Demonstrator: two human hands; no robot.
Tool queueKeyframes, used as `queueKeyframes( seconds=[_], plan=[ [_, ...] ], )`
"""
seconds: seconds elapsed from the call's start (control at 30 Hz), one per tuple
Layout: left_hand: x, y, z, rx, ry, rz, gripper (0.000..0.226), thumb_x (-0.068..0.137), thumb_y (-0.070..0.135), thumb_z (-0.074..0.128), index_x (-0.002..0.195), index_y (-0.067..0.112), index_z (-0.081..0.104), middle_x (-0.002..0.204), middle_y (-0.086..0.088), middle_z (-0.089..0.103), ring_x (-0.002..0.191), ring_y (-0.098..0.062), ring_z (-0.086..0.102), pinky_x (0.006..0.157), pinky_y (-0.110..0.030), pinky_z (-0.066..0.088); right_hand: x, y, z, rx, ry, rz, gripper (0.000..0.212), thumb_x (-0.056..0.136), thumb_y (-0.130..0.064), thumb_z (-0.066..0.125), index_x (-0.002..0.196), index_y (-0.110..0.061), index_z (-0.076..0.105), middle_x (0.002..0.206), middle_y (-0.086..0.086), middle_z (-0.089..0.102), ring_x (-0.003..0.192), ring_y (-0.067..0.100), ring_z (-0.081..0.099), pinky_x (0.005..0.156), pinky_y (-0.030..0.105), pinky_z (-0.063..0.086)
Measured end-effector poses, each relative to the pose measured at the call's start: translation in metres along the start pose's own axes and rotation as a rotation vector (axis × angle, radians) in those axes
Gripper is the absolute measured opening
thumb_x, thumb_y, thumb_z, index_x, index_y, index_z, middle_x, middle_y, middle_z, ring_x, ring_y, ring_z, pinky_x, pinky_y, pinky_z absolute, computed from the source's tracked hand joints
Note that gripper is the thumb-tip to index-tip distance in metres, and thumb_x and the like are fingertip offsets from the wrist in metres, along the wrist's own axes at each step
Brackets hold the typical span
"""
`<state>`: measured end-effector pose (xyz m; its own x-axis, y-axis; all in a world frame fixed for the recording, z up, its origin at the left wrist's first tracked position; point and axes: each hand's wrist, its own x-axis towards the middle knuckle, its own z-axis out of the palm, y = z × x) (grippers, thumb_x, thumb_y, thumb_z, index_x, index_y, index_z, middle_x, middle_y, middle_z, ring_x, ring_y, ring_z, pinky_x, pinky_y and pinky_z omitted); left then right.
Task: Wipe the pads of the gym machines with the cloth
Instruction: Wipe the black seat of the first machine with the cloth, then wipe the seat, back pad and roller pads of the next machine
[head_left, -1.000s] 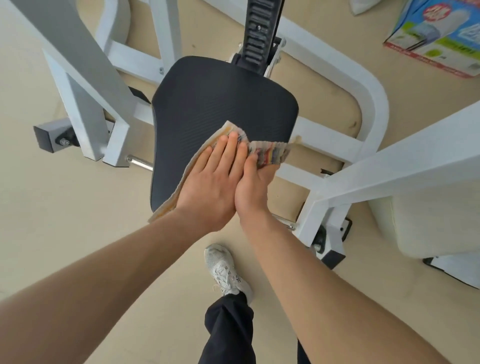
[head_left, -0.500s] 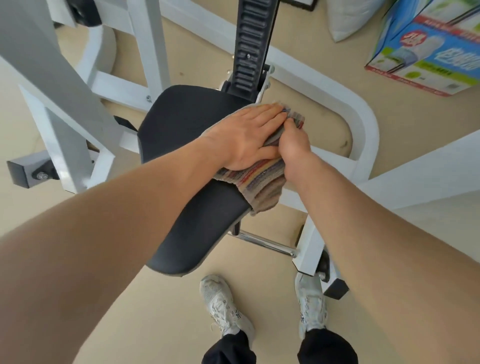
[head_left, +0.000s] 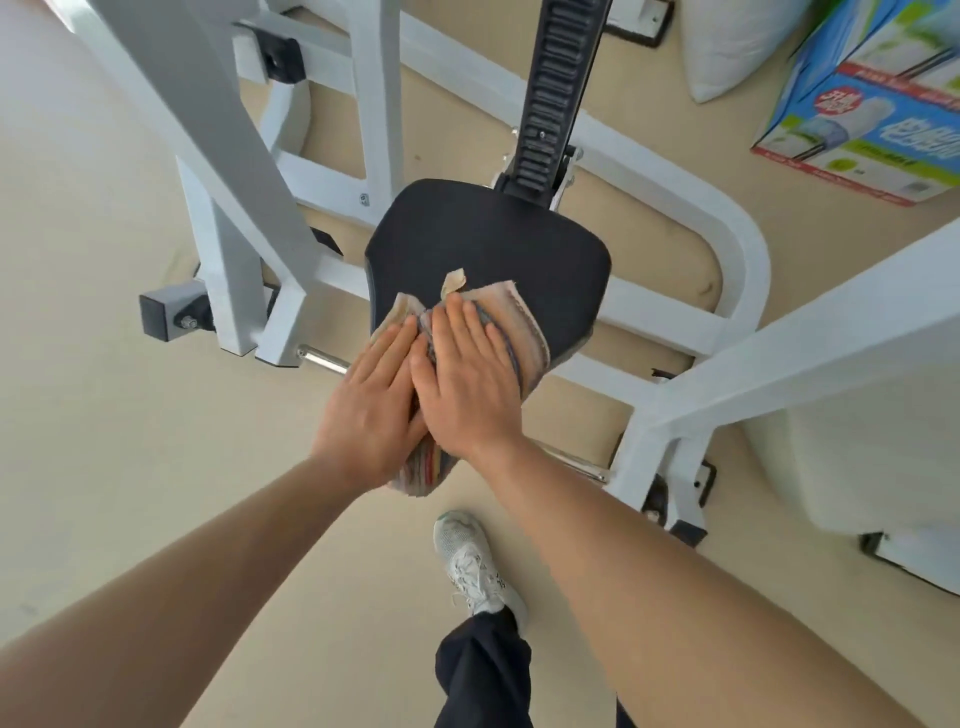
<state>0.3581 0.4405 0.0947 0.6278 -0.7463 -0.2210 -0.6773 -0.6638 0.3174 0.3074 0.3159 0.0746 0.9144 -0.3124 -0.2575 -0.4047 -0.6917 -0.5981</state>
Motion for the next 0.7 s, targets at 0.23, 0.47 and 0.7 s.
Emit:
queueKeyframes(
  seconds=[0.23, 0.47, 0.7],
  plan=[
    [-0.024, 0.05, -0.051, -0.343, -0.083, -0.377, 0.015, 0.08, 0.022, 0.073, 0.084, 0.023, 0.059, 0.076, 0.011, 0.062, 0.072, -0.015, 0.056, 0.06, -0.029, 0.037, -0.064, -0.008, -0.055, 0.474, -0.085, 0.215, 0.023, 0.085, -0.018, 0.056, 0.106, -0.021, 0.063, 0.104, -0.005, 0.067, 0.1, 0.019, 0.062, 0.09, 0.039, 0.05],
    [-0.054, 0.157, -0.136, -0.526, -0.292, -0.338, 0.018, 0.071, 0.018, 0.071, 0.074, 0.026, 0.055, 0.061, 0.005, 0.066, 0.055, -0.019, 0.065, 0.053, -0.03, 0.052, -0.143, -0.016, -0.198, 0.59, -0.276, 0.431, 0.021, 0.075, -0.016, 0.067, 0.096, -0.014, 0.067, 0.106, 0.004, 0.068, 0.097, 0.022, 0.069, 0.091, 0.046, 0.056],
    [-0.074, 0.29, -0.198, -0.431, -0.348, -0.064, 0.033, 0.072, 0.035, 0.081, 0.086, 0.028, 0.052, 0.072, 0.009, 0.066, 0.059, -0.014, 0.062, 0.058, -0.026, 0.05, -0.243, 0.003, -0.328, 0.35, -0.15, 0.385, 0.008, 0.077, -0.025, 0.066, 0.07, -0.021, 0.065, 0.071, -0.009, 0.061, 0.07, 0.012, 0.056, 0.068, 0.035, 0.047]
  ],
)
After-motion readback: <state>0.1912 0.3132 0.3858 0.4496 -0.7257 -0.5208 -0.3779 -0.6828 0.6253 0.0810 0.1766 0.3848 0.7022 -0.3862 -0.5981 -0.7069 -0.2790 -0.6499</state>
